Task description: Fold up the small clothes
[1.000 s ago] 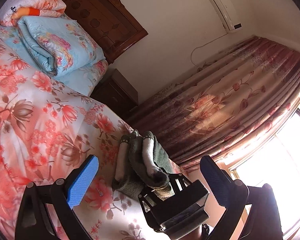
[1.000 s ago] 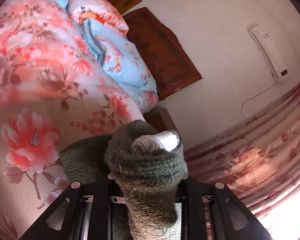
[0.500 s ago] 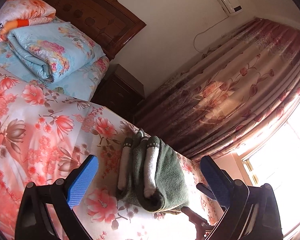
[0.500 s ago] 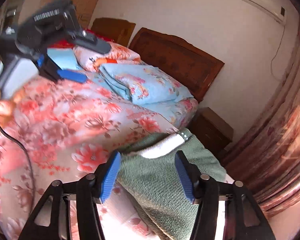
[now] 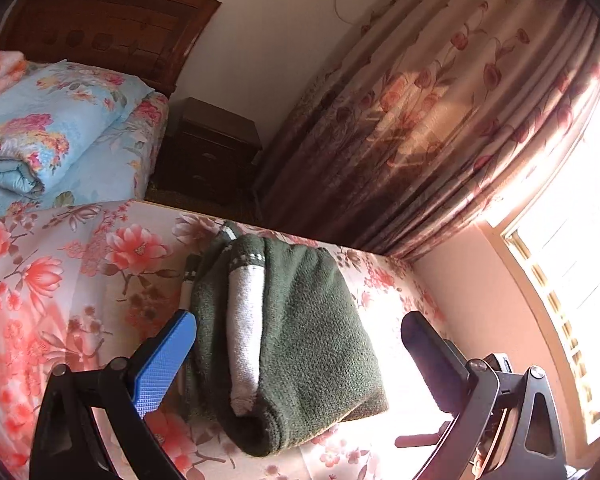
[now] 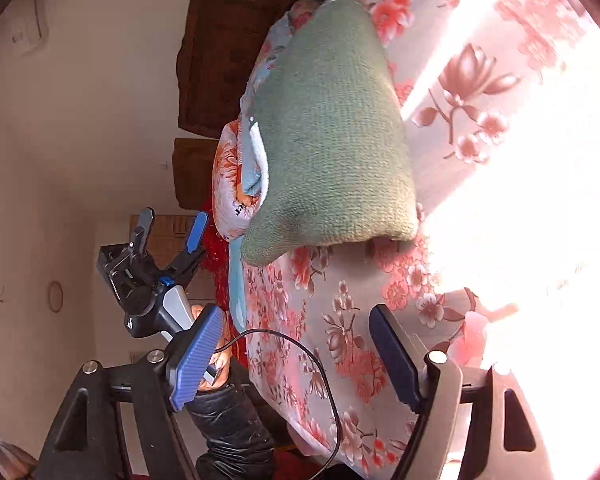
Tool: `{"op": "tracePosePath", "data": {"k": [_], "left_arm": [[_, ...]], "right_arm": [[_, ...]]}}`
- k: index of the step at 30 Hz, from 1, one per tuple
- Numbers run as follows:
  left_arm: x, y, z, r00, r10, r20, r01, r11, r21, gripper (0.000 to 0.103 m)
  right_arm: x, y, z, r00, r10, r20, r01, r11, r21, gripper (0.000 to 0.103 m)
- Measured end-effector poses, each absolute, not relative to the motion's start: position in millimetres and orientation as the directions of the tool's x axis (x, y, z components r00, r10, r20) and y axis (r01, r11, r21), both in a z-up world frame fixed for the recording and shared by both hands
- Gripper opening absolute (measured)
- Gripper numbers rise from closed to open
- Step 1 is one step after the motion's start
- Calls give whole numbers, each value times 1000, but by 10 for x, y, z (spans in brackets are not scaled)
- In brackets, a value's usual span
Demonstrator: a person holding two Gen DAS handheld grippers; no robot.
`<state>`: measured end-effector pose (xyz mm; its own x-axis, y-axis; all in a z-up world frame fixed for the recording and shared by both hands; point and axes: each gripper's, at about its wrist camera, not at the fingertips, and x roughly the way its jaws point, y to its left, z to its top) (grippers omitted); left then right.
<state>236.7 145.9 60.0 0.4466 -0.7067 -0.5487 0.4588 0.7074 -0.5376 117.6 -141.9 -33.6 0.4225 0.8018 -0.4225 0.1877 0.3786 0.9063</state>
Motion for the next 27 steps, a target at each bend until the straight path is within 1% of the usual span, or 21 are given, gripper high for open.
{"op": "tracePosePath", "data": {"k": [1, 3, 4, 5, 6, 8, 10, 11, 12, 14, 15, 16, 17, 19, 20, 21, 22, 24, 25, 27], "left_arm": [[2364, 1340, 587, 437, -709, -554, 476, 704, -527, 103], [2391, 1172, 537, 441, -705, -555, 476, 708, -522, 103], [2385, 1119, 521, 505, -660, -556, 453, 751, -479, 103], [2366, 1078, 526, 574, -616, -539, 447, 788, -424, 103], [2348, 1034, 535, 641, -566, -518, 436, 824, -360, 103], [2335, 939, 560, 769, -407, -494, 366, 913, -182, 103], [2408, 874, 552, 801, -344, -490, 339, 935, -102, 103], [2449, 850, 539, 816, -318, -483, 321, 944, -78, 103], [2501, 833, 518, 826, -290, -484, 300, 952, -58, 103], [2601, 794, 463, 858, -199, -473, 238, 971, 22, 103], [2646, 781, 428, 873, -161, -461, 212, 976, 60, 103], [2690, 773, 385, 875, -149, -461, 205, 976, 75, 103], [2759, 760, 336, 865, -144, -481, 205, 976, 78, 103], [2888, 736, 213, 829, -171, -532, 238, 969, 59, 103], [2921, 721, 147, 828, -151, -540, 231, 970, 82, 103], [2937, 711, 93, 838, -108, -534, 206, 970, 126, 103], [2954, 708, 51, 843, -84, -531, 184, 973, 139, 103], [3047, 813, -11, 821, -100, -562, 165, 984, 66, 103], [3109, 862, -45, 805, -116, -582, 162, 987, 26, 103], [3215, 934, -97, 783, -130, -608, 150, 988, -17, 103]], "right_arm": [[1162, -1444, -394, 439, 805, -398, 198, 346, 917, 78], [1136, -1481, -543, 505, 819, -274, 227, 180, 957, 78], [1153, -1474, -637, 540, 820, -191, 234, 72, 969, 79], [1201, -1437, -715, 556, 823, -121, 227, -10, 974, 79], [1240, -1404, -778, 569, 817, -96, 233, -48, 971, 79], [1291, -1381, -884, 624, 778, -73, 231, -94, 969, 80], [1331, -1378, -988, 659, 750, -59, 230, -126, 965, 80], [1326, -1378, -1062, 692, 722, -19, 226, -192, 955, 81], [1328, -1369, -1110, 707, 707, 8, 221, -231, 947, 84], [1304, -1298, -1191, 721, 691, 49, 215, -290, 933, 84], [1282, -1249, -1238, 725, 686, 60, 224, -318, 921, 84], [1263, -1201, -1297, 723, 687, 68, 243, -345, 906, 85], [1240, -1177, -1340, 733, 677, 68, 253, -364, 896, 85], [1207, -1199, -1366, 762, 647, 41, 250, -353, 902, 83], [1203, -1217, -1349, 762, 647, 38, 252, -350, 902, 84], [1192, -1264, -1300, 759, 651, 17, 252, -317, 914, 84], [1230, -1377, -1206, 766, 643, -11, 238, -267, 934, 84], [1200, -1468, -1075, 778, 625, -65, 221, -176, 959, 84], [1228, -1463, -1051, 771, 633, -74, 223, -159, 962, 84], [1271, -1430, -1088, 757, 651, -53, 248, -211, 946, 84]]}}
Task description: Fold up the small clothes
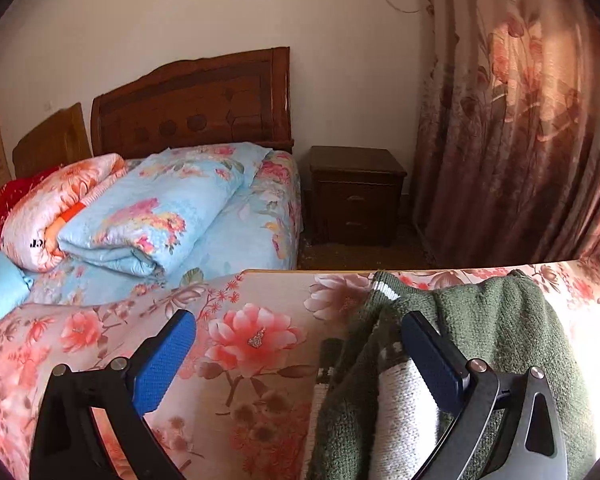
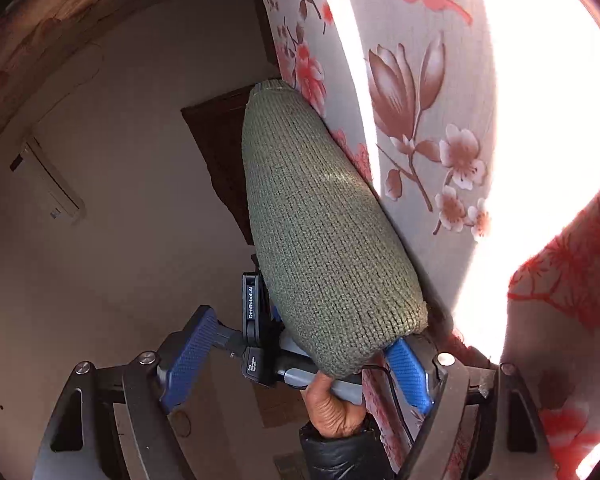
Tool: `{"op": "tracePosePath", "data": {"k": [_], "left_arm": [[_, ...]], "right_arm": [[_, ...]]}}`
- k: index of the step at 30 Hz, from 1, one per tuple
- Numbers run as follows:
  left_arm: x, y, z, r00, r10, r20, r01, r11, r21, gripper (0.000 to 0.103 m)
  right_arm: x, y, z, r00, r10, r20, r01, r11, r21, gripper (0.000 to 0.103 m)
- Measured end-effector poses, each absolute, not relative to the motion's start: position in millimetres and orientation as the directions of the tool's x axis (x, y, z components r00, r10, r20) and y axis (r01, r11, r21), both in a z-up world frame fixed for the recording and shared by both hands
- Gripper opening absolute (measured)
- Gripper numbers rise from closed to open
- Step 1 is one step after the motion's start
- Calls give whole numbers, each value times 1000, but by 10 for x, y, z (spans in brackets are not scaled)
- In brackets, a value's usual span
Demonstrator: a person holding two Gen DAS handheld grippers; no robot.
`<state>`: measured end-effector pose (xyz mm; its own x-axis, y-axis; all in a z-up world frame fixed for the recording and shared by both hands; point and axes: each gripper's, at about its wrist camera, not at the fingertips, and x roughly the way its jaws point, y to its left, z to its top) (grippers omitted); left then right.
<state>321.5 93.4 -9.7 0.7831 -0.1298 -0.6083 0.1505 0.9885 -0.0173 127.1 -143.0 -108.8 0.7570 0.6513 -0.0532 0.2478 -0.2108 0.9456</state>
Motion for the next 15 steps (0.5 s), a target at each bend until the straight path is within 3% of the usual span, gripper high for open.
{"op": "tracePosePath", "data": {"k": [3, 5, 8, 13, 15], "left_arm": [[3392, 1165, -275, 685, -281, -672, 146, 957, -251, 103], [3430, 1286, -426, 630, -383, -675, 109, 905, -412, 103], [3300, 1270, -440, 631, -403, -663, 92, 887, -452, 103], [2793, 980, -346, 612, -466, -639, 183, 870, -458, 103], [2530, 866, -311, 609, -485, -627, 220, 863, -455, 103]], "right_arm": [[1265, -1395, -1280, 780, 626, -12, 303, -360, 882, 83], [1285, -1386, -1297, 769, 638, -43, 332, -341, 880, 79], [1395, -1353, -1254, 745, 655, -124, 362, -241, 900, 50], [1167, -1649, -974, 737, 631, -241, 320, -13, 947, 47], [1027, -1738, -909, 723, 637, -267, 313, 42, 949, 38]]}}
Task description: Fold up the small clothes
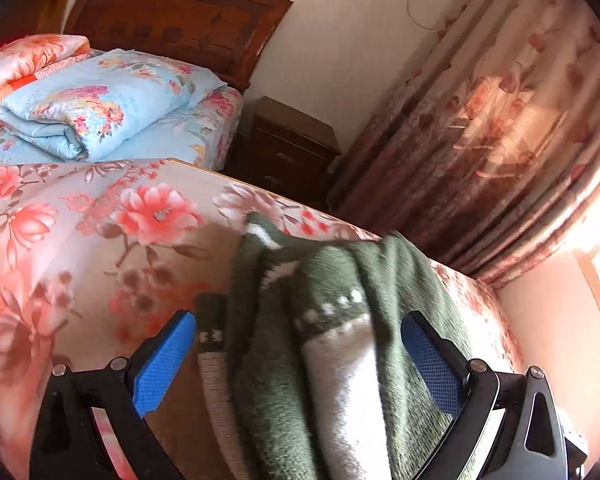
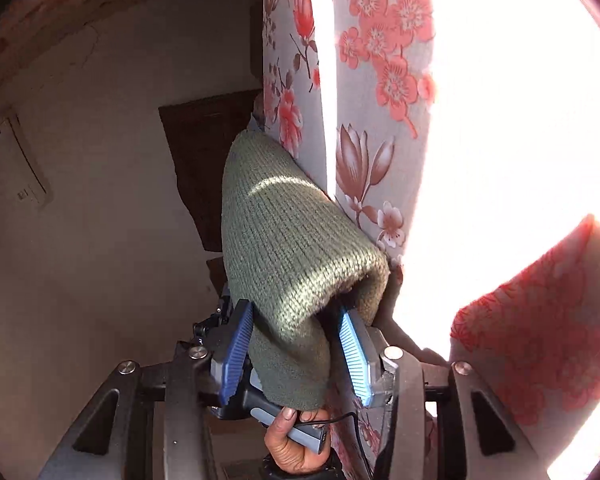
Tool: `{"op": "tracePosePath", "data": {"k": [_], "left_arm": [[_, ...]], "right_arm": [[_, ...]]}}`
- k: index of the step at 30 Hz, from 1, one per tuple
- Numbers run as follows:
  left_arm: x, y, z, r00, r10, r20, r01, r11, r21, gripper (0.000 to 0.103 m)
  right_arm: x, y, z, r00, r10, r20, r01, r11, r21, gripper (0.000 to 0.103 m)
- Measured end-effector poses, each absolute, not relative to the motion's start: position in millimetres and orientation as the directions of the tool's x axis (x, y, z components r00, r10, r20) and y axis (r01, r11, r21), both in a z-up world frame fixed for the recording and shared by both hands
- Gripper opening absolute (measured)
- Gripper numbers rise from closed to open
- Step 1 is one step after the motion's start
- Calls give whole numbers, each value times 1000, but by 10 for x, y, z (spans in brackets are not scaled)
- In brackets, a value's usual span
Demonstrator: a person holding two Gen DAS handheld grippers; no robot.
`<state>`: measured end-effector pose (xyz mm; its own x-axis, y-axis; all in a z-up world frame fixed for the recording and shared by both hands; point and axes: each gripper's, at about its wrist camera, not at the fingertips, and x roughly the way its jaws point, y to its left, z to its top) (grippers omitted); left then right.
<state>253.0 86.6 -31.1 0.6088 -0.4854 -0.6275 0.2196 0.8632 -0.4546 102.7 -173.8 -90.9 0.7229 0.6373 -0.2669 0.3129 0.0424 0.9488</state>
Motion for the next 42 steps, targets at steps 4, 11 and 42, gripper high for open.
{"op": "tracePosePath", "data": {"k": [4, 11, 42], "left_arm": [[2083, 826, -180, 671, -429, -605, 248, 898, -362, 103], [1427, 1231, 273, 732, -392, -557, 223, 911, -347, 103], [758, 72, -190, 431, -668, -607, 200, 727, -657, 103]], "right_arm": [[806, -1835, -980, 665, 669, -332, 330, 136, 934, 35], [657, -2083, -453, 681, 661, -316, 148, 298, 943, 39], [938, -2454, -348, 637, 713, -294, 149, 261, 954, 68]]}}
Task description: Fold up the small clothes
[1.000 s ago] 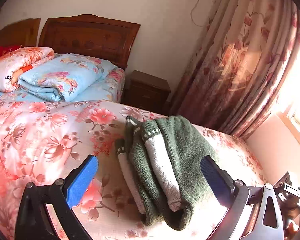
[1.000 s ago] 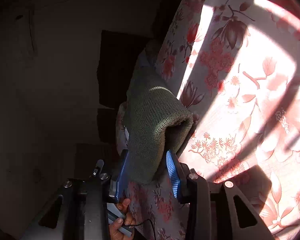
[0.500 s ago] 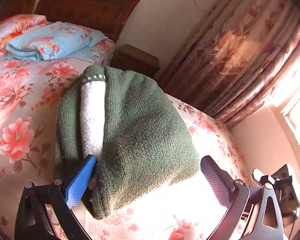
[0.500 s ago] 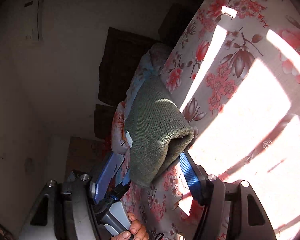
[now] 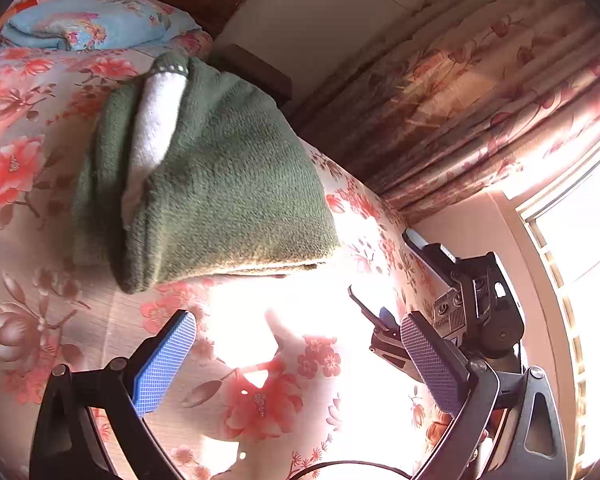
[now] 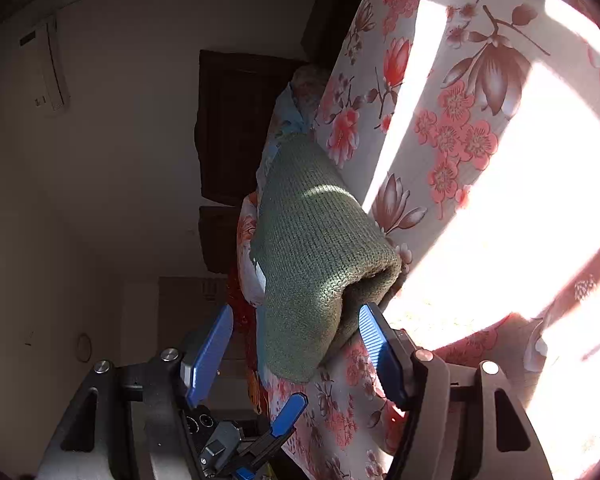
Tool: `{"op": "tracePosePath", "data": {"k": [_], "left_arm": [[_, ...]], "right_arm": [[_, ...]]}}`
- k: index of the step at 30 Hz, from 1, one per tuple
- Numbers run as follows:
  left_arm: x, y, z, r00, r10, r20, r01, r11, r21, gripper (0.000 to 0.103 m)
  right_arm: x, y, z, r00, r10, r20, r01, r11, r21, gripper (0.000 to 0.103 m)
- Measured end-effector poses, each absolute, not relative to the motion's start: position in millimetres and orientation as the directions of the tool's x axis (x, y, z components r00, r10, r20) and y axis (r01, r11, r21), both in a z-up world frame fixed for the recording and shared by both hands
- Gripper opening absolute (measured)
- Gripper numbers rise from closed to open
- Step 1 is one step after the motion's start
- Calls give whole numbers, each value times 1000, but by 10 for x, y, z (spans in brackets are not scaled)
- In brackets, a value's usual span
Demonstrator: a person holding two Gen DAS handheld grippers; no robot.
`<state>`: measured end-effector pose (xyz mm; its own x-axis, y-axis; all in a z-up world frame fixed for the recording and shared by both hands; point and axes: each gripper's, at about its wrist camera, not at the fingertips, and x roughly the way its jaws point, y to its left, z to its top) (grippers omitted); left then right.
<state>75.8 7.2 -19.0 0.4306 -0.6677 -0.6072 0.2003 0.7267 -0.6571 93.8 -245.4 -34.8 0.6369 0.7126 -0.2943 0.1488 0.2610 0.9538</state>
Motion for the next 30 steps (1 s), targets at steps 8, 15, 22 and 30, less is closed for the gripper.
{"op": "tracePosePath", "data": {"k": [8, 15, 22, 30], "left_arm": [[910, 453, -486, 397, -866, -304, 139, 384, -913, 103], [1166, 1368, -685, 489, -840, -233, -63, 233, -970, 103], [1234, 1221, -858, 377, -868, -322, -139, 291, -947, 103], [1488, 796, -841, 326, -899, -291, -100, 274, -957, 103]], "right_arm": [[775, -2629, -212, 678, 686, -264, 124, 247, 961, 68], [835, -2603, -181, 674, 704, -223, 101, 211, 972, 68], [868, -2540, -144, 667, 712, -220, 87, 218, 972, 68], [859, -2546, -145, 680, 703, -208, 83, 208, 975, 68]]}}
